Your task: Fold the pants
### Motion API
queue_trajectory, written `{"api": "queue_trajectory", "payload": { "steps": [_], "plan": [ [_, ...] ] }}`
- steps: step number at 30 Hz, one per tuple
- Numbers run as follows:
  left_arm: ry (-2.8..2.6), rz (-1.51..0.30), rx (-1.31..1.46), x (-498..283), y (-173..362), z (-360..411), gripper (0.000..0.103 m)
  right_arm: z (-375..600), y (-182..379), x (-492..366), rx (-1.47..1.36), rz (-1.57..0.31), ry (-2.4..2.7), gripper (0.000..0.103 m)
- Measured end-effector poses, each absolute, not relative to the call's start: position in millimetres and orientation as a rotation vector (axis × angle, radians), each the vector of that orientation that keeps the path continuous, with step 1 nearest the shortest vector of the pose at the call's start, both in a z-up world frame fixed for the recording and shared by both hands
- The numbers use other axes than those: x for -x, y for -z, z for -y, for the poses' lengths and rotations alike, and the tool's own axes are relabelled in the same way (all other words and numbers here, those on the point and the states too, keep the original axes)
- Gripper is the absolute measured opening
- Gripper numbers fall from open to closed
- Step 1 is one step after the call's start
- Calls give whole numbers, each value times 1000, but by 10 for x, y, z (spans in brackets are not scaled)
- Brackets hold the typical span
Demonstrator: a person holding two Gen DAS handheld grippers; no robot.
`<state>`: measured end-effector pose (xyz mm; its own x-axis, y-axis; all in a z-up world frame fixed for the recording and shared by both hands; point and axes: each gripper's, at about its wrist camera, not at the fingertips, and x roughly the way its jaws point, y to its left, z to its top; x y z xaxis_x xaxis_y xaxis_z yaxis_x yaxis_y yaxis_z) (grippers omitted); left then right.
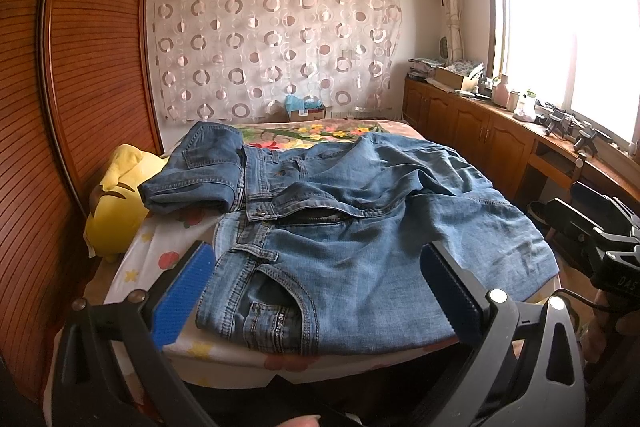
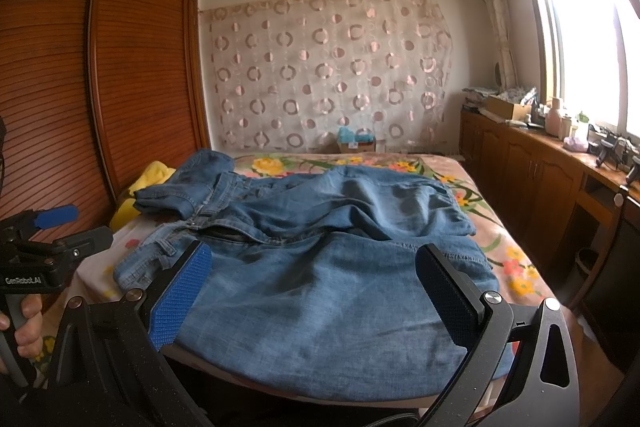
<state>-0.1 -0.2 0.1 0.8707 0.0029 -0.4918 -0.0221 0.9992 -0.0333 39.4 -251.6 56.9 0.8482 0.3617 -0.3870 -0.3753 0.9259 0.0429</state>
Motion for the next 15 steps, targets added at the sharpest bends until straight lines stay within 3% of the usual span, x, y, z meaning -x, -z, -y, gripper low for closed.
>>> {"api": "queue_trajectory", "payload": {
  "steps": [15],
  "plan": [
    [-10,-521,39,-15,11,2,103,2524,-523,-386,36,-401,-388,103]
  ]
}}
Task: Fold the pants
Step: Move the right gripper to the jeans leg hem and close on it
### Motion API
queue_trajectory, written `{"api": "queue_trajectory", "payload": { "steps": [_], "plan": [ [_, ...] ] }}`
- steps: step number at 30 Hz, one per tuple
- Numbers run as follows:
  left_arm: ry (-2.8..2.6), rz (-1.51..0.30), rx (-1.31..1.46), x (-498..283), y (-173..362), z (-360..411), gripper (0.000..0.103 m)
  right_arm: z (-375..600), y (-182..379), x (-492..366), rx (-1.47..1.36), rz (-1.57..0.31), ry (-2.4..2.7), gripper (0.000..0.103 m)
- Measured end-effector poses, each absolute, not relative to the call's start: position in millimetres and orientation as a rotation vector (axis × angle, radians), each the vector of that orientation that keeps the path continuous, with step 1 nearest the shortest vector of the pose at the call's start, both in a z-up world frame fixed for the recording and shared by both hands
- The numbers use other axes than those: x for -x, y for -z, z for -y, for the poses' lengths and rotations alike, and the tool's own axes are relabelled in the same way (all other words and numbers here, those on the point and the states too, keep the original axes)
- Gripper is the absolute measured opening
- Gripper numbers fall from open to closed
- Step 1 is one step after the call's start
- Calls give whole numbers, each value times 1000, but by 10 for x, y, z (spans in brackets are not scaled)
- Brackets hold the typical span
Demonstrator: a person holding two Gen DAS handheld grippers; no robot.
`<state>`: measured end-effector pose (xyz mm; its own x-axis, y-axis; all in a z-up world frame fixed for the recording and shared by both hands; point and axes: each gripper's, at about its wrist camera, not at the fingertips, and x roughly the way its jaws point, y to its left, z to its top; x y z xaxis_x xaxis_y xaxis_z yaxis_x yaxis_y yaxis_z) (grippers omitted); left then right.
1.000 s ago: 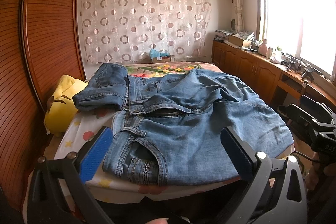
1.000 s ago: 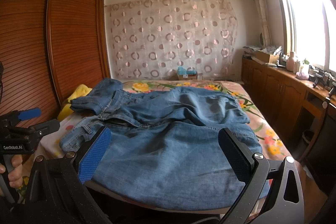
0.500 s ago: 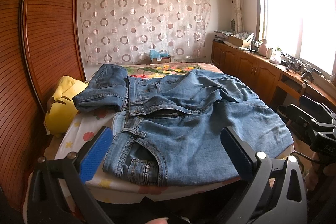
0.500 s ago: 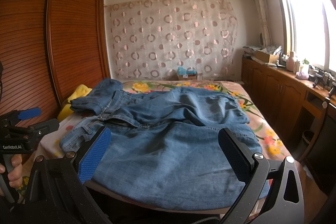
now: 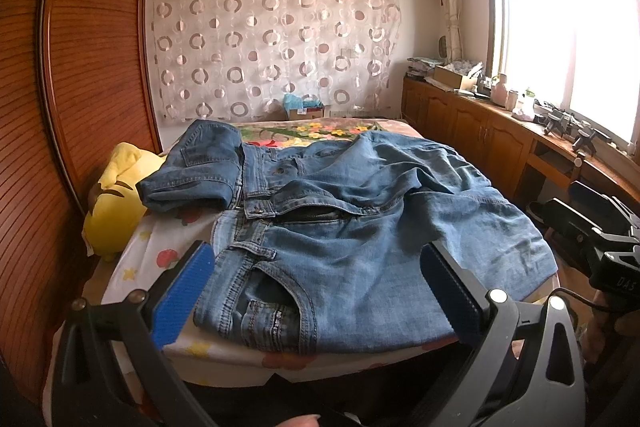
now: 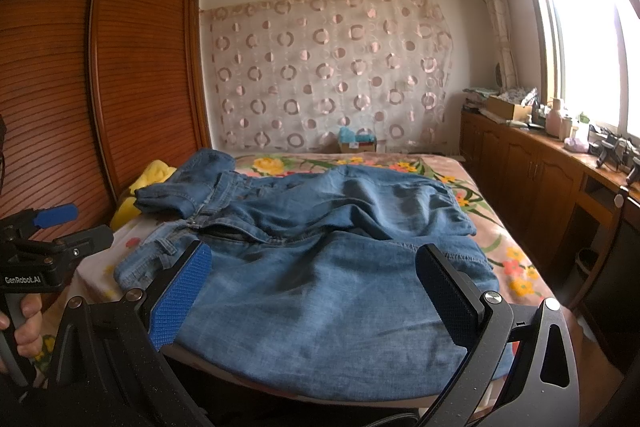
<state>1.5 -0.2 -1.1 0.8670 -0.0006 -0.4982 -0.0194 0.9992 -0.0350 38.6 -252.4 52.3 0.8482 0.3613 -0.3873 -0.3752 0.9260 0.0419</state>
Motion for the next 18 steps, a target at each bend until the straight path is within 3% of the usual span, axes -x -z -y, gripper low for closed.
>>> {"api": "queue_trajectory", "payload": {
  "steps": [18],
  "plan": [
    [3,-618,28,-227,314,-84,103,2839,-267,-591,54,-470,-334,103]
  ]
}}
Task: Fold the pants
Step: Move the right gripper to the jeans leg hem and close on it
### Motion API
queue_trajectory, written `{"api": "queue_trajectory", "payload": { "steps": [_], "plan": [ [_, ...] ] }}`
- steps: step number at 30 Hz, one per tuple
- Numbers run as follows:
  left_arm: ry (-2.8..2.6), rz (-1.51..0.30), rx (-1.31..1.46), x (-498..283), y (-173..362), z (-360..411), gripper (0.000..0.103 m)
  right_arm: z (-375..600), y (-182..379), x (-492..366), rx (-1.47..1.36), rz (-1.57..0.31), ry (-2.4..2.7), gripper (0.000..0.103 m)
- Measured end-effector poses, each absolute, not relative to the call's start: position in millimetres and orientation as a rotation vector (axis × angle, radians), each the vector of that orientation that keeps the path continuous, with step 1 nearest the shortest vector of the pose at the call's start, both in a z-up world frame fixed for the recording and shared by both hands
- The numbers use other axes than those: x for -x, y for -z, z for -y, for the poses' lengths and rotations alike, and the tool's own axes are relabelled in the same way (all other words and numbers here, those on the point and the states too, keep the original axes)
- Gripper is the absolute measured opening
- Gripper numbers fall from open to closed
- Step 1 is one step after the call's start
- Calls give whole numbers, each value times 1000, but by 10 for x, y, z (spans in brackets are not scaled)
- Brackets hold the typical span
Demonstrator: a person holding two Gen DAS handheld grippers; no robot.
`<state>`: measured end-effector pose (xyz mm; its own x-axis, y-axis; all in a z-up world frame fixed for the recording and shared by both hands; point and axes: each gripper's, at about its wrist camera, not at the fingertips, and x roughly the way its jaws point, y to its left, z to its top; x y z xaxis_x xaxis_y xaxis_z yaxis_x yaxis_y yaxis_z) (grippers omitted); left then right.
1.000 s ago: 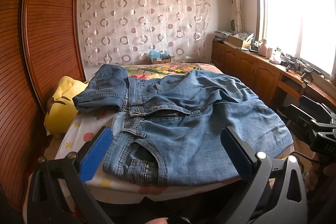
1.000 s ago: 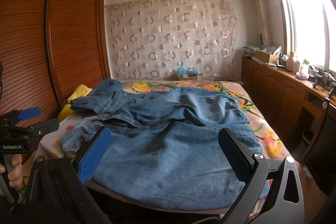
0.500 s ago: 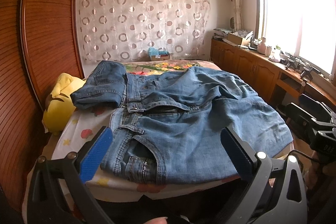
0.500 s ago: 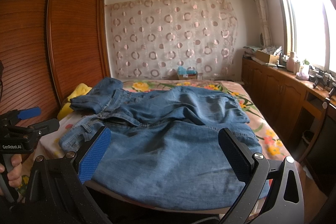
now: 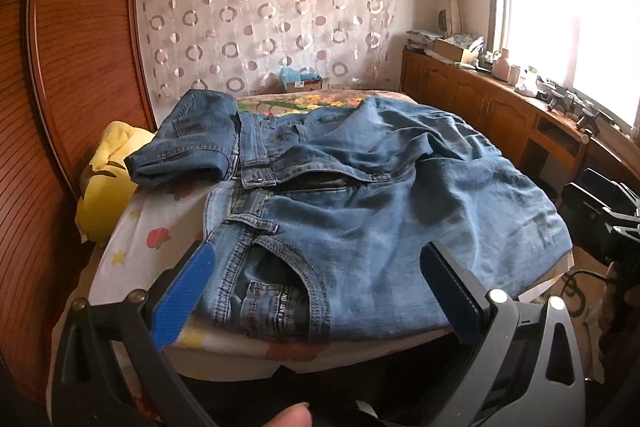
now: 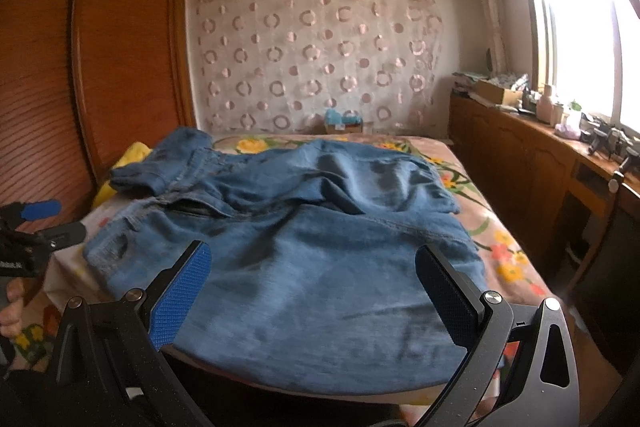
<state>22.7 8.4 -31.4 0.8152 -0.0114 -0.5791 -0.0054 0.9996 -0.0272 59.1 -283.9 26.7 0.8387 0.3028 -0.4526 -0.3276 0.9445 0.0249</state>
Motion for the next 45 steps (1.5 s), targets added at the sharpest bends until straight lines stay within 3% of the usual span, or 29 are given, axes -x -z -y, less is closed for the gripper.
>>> {"api": "queue_trajectory", "payload": {
  "steps": [21,33,45],
  "plan": [
    [-3,-675,66,-404,592,-420,103,4001,142,-818,51,-607,-146,98],
    [-3,-701,55,-449,662,-381,103,4314,632,-769,2,-752,-160,81],
    [-1,-710,52,-468,712,-389,103,4388,857,-722,83,-810,-142,81]
  ]
}}
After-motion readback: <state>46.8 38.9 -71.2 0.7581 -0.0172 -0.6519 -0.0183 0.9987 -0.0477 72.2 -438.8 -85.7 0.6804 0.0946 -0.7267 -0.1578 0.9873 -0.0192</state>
